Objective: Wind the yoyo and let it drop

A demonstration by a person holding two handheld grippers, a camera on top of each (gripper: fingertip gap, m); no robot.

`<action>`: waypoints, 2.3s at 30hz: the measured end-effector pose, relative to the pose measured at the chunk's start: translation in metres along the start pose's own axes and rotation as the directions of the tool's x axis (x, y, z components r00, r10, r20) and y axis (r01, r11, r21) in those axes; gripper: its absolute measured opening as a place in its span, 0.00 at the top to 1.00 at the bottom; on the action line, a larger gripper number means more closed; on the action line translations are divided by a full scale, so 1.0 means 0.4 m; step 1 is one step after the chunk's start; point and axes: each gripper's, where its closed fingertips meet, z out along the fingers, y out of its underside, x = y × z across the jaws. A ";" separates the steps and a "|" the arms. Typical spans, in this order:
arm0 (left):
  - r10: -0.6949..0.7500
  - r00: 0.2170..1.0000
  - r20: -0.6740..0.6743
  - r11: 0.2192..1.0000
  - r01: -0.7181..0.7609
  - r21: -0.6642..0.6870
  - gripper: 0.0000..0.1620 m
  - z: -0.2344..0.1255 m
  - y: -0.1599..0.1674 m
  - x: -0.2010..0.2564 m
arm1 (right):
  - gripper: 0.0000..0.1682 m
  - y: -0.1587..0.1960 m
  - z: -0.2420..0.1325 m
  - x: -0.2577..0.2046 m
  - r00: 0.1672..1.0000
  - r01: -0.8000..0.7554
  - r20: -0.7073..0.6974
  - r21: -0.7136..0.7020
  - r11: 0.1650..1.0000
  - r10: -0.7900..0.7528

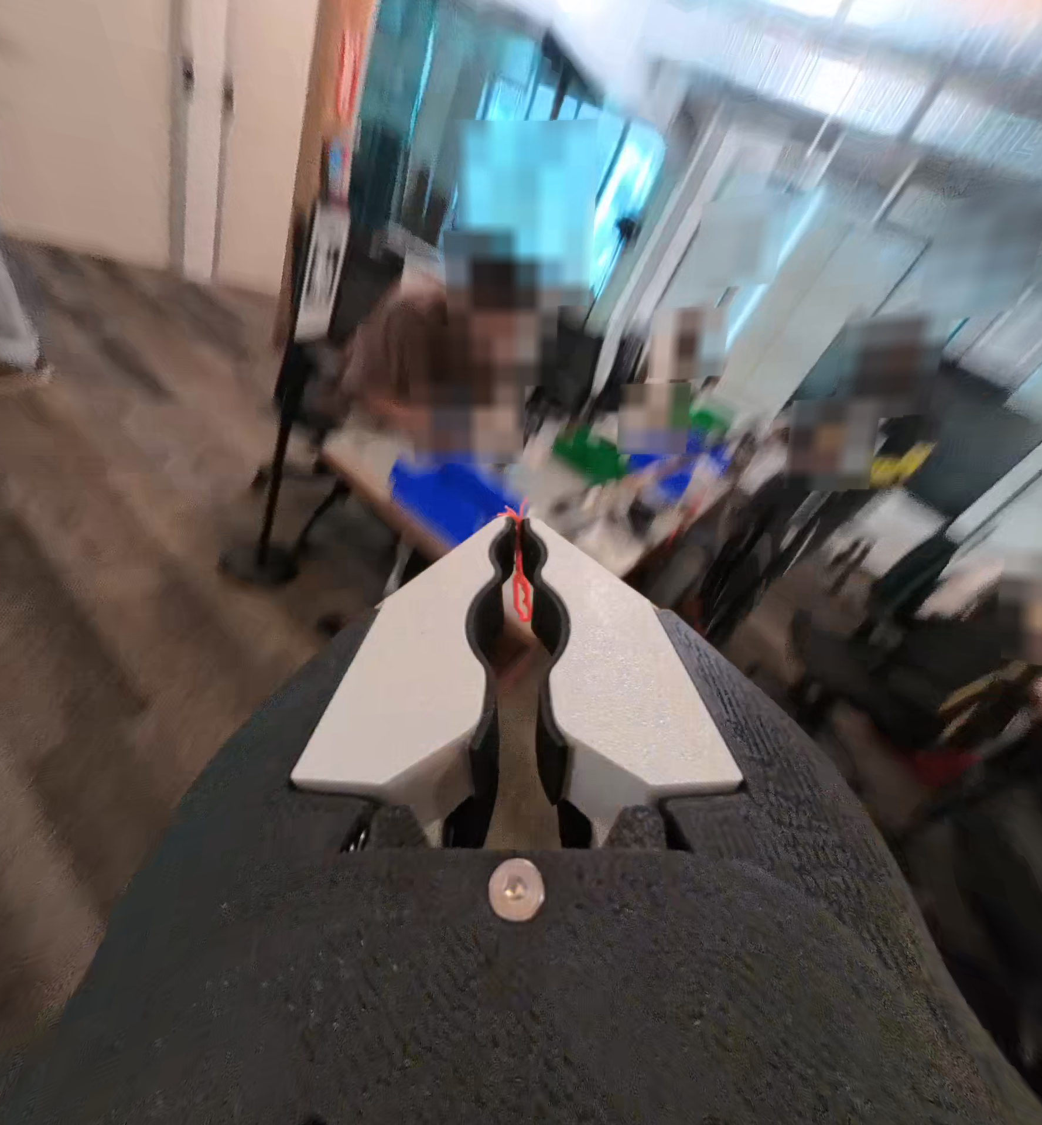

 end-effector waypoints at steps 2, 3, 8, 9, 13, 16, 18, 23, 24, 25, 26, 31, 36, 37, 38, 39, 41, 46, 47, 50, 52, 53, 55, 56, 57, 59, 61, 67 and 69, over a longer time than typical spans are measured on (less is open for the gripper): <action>0.010 1.000 -0.007 1.000 -0.010 -0.014 0.23 0.009 0.009 0.008 | 1.00 -0.266 -0.080 0.111 0.993 0.070 -0.111 0.239 0.969 -0.044; 0.014 1.000 -0.009 1.000 -0.014 -0.021 0.23 0.014 0.013 0.013 | 1.00 -0.373 -0.121 0.155 0.985 0.116 -0.161 0.308 0.944 -0.069; 0.018 0.999 -0.032 1.000 -0.018 -0.014 0.21 0.042 0.008 0.038 | 1.00 -0.675 -0.230 0.234 0.947 0.288 -0.270 0.458 0.841 -0.177; 0.022 0.999 -0.037 1.000 -0.022 0.012 0.20 0.050 -0.007 0.048 | 1.00 -0.696 -0.232 0.232 0.944 0.303 -0.264 0.456 0.837 -0.198; 0.104 0.993 -0.049 0.980 -0.094 0.175 0.04 0.109 -0.134 0.120 | 1.00 -0.708 -0.218 0.209 0.942 0.326 -0.222 0.418 0.848 -0.253; 0.239 0.969 0.057 0.919 -0.245 0.310 0.02 0.143 -0.296 0.182 | 1.00 -0.700 -0.222 0.185 0.945 0.322 -0.200 0.411 0.853 -0.260; 0.308 0.946 0.104 0.823 -0.320 0.469 0.01 0.121 -0.445 0.254 | 1.00 -0.703 -0.234 0.171 0.948 0.314 -0.188 0.417 0.853 -0.256; 0.446 0.879 0.169 0.547 -0.417 0.726 0.02 -0.020 -0.700 0.475 | 1.00 -0.714 -0.263 0.110 0.951 0.308 -0.142 0.433 0.847 -0.273; 0.461 0.871 0.171 0.516 -0.420 0.747 0.02 -0.040 -0.722 0.507 | 1.00 -0.712 -0.267 0.095 0.952 0.306 -0.129 0.434 0.847 -0.278; 0.467 0.868 0.171 0.494 -0.416 0.763 0.02 -0.060 -0.739 0.531 | 1.00 -0.706 -0.268 0.080 0.953 0.301 -0.107 0.431 0.851 -0.283; 0.459 0.872 0.169 0.476 -0.402 0.782 0.02 -0.078 -0.753 0.544 | 1.00 -0.699 -0.266 0.065 0.953 0.299 -0.087 0.425 0.854 -0.290; 0.403 0.898 0.179 0.565 -0.397 0.723 0.02 -0.051 -0.730 0.469 | 1.00 -0.657 -0.251 0.007 0.942 0.320 -0.038 0.401 0.859 -0.333; 0.422 0.870 0.254 0.594 -0.477 0.647 0.05 -0.130 -0.568 0.368 | 1.00 -0.584 -0.234 -0.019 0.934 0.332 0.008 0.347 0.877 -0.357; 0.415 0.865 0.281 0.606 -0.493 0.624 0.06 -0.156 -0.534 0.342 | 1.00 -0.571 -0.233 -0.023 0.937 0.317 0.032 0.344 0.884 -0.348; 0.406 0.862 0.305 0.620 -0.505 0.601 0.06 -0.181 -0.497 0.319 | 1.00 -0.564 -0.237 -0.026 0.941 0.295 0.057 0.348 0.890 -0.334; 0.402 0.856 0.326 0.634 -0.517 0.575 0.07 -0.201 -0.461 0.300 | 1.00 -0.562 -0.244 -0.031 0.944 0.267 0.088 0.356 0.895 -0.317; 0.386 0.847 0.366 0.672 -0.529 0.519 0.09 -0.238 -0.387 0.266 | 1.00 -0.569 -0.271 -0.050 0.944 0.197 0.173 0.385 0.902 -0.280; 0.328 0.819 0.471 0.721 -0.539 0.435 0.10 -0.324 -0.268 0.233 | 1.00 -0.617 -0.342 -0.134 0.878 0.024 0.421 0.435 0.900 -0.227; 0.309 0.814 0.492 0.729 -0.535 0.428 0.09 -0.342 -0.257 0.227 | 1.00 -0.627 -0.348 -0.146 0.859 0.005 0.459 0.432 0.902 -0.225; 0.252 0.806 0.535 0.741 -0.516 0.428 0.10 -0.396 -0.237 0.219 | 1.00 -0.681 -0.361 -0.161 0.812 -0.056 0.541 0.447 0.893 -0.220; 0.227 0.793 0.565 0.750 -0.513 0.418 0.10 -0.431 -0.224 0.214 | 1.00 -0.735 -0.368 -0.153 0.786 -0.093 0.578 0.463 0.881 -0.221; 0.218 0.782 0.584 0.754 -0.515 0.409 0.10 -0.449 -0.219 0.212 | 1.00 -0.767 -0.370 -0.140 0.782 -0.108 0.582 0.477 0.872 -0.222; 0.199 0.763 0.615 0.757 -0.518 0.399 0.10 -0.484 -0.213 0.207 | 1.00 -0.833 -0.370 -0.110 0.788 -0.105 0.567 0.507 0.855 -0.240; 0.188 0.756 0.627 0.757 -0.519 0.398 0.11 -0.500 -0.211 0.204 | 1.00 -0.870 -0.362 -0.094 0.798 -0.091 0.547 0.522 0.848 -0.251; 0.178 0.748 0.639 0.756 -0.520 0.398 0.11 -0.516 -0.208 0.201 | 1.00 -0.909 -0.351 -0.084 0.805 -0.073 0.531 0.532 0.844 -0.265; 0.162 0.735 0.658 0.757 -0.520 0.395 0.11 -0.541 -0.203 0.192 | 1.00 -0.997 -0.327 -0.070 0.820 -0.042 0.494 0.555 0.831 -0.289; 0.143 0.726 0.672 0.760 -0.516 0.395 0.11 -0.568 -0.195 0.185 | 1.00 -1.093 -0.297 -0.066 0.844 0.017 0.429 0.579 0.815 -0.322; 0.082 0.696 0.713 0.797 -0.475 0.372 0.11 -0.693 -0.117 0.197 | 1.00 -1.418 -0.238 -0.110 0.896 0.124 0.261 0.630 0.766 -0.360; 0.058 0.670 0.740 0.807 -0.467 0.360 0.11 -0.753 -0.078 0.206 | 1.00 -1.522 -0.223 -0.133 0.916 0.177 0.174 0.635 0.752 -0.362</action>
